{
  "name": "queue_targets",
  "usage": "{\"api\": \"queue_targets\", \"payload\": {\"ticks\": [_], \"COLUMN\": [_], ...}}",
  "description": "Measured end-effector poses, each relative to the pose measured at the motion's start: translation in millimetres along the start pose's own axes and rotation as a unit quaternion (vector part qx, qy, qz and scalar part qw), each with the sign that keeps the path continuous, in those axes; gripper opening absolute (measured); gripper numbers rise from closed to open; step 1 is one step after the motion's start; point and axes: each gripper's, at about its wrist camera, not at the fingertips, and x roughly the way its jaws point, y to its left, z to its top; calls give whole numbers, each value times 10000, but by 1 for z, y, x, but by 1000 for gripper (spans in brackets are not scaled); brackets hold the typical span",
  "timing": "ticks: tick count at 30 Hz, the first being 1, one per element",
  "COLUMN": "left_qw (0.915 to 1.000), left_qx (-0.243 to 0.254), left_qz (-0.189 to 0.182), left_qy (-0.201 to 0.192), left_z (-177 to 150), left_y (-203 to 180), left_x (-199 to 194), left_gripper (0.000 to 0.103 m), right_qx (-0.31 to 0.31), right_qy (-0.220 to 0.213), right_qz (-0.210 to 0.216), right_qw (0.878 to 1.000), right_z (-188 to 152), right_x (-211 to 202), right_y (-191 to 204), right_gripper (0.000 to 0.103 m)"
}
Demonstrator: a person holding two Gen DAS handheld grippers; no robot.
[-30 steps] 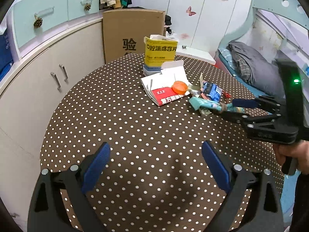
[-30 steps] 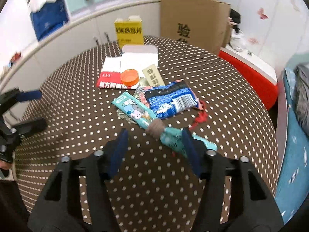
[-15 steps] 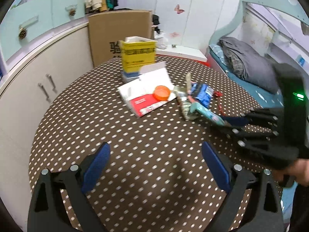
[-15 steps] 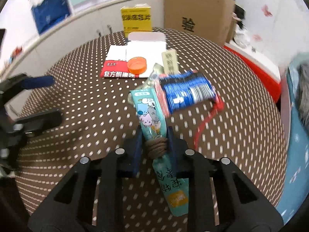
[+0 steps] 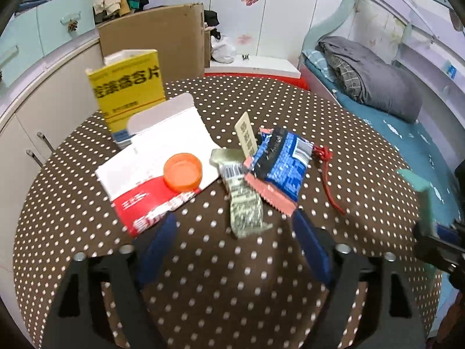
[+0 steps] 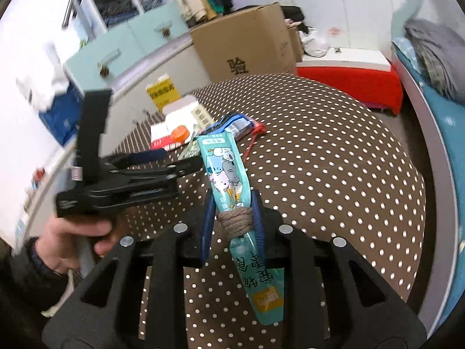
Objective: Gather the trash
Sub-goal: 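Grasp the teal toothbrush pack with the right gripper while the left grasps the white-green wrapper, then carry the toothbrush pack and wrapper to the wastebasket and open both grippers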
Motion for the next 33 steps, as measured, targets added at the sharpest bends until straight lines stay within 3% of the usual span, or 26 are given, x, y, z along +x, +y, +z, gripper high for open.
{"api": "queue_targets", "payload": {"ticks": [2, 6, 14, 16, 17, 19, 20, 21, 22, 29, 33], "left_qw": [9999, 9999, 9996, 9996, 9995, 9995, 9996, 9996, 9995, 9981, 9960], "left_qx": [56, 53, 84, 229, 270, 269, 261, 263, 268, 225, 341], "left_qz": [109, -73, -245, -142, -91, -70, -83, -78, -100, -561, -759], "left_qy": [-49, -57, -72, -106, -114, -119, -118, -116, -101, -115, -316], "left_z": [2, -1, -47, -51, -51, -46, -42, -39, -36, -55, -62], "left_y": [-2, -2, 14, 12, 11, 10, 10, 9, 9, 2, -12], "left_x": [1, -6, -41, -43, -42, -38, -35, -33, -32, -56, -83], "left_gripper": [59, 21, 22, 29, 39, 42, 40, 22, 20, 18, 18], "right_qx": [103, 209, 280, 277, 286, 315, 331, 357, 372, 484, 547], "right_qy": [-28, -59, -48, -25, -14, -20, -43, -91, -132, -486, -673], "right_qz": [-12, -56, -90, -134, -156, -206, -222, -231, -249, -582, -749], "right_qw": [9999, 9997, 9996, 9995, 9995, 9993, 9992, 9991, 9989, 9959, 9934], "right_z": [-4, -10, -24, -27, -29, -31, -31, -32, -32, -33, -31], "right_x": [-5, -14, -17, -16, -17, -20, -23, -28, -32, -72, -95], "right_y": [-4, -7, 0, 2, 3, 3, 3, 2, 2, -12, -22], "right_gripper": [25, 25, 25, 25, 25, 25, 25, 25, 25, 25, 25]}}
